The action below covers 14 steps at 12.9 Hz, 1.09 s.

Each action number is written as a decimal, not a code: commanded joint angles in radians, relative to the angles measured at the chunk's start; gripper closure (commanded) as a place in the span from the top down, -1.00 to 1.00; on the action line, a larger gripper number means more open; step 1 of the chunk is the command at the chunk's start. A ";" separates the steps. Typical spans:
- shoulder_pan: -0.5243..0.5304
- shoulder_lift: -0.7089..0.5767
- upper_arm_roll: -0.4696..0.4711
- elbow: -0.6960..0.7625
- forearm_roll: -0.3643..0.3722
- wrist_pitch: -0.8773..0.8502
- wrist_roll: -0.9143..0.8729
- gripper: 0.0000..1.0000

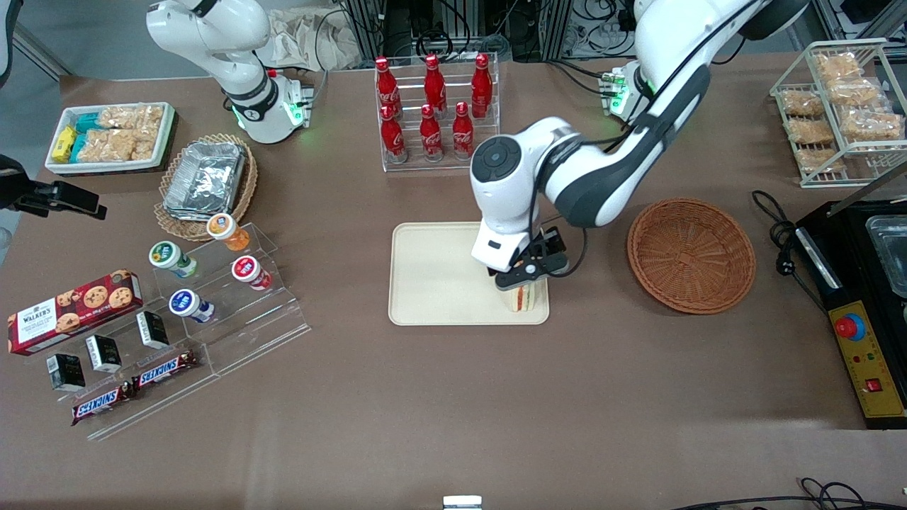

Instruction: Place sandwich from basket to tray

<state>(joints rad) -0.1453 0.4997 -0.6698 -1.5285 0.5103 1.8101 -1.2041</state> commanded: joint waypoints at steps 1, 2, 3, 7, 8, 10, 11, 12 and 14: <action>0.105 -0.162 0.015 0.037 -0.163 -0.113 0.182 1.00; 0.102 -0.223 0.077 0.037 -0.191 -0.158 0.263 1.00; 0.092 -0.277 0.155 0.037 -0.255 -0.176 0.329 1.00; 0.009 -0.498 0.484 -0.062 -0.409 -0.231 0.710 1.00; 0.010 -0.554 0.542 -0.106 -0.429 -0.233 0.830 1.00; 0.010 -0.665 0.678 -0.206 -0.472 -0.235 1.098 1.00; 0.013 -0.702 0.728 -0.237 -0.472 -0.238 1.229 1.00; 0.023 -0.711 0.749 -0.242 -0.472 -0.256 1.323 1.00; 0.064 -0.705 0.750 -0.226 -0.457 -0.281 1.426 1.00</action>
<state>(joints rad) -0.0980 -0.1884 0.0920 -1.7325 0.0540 1.5368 0.1436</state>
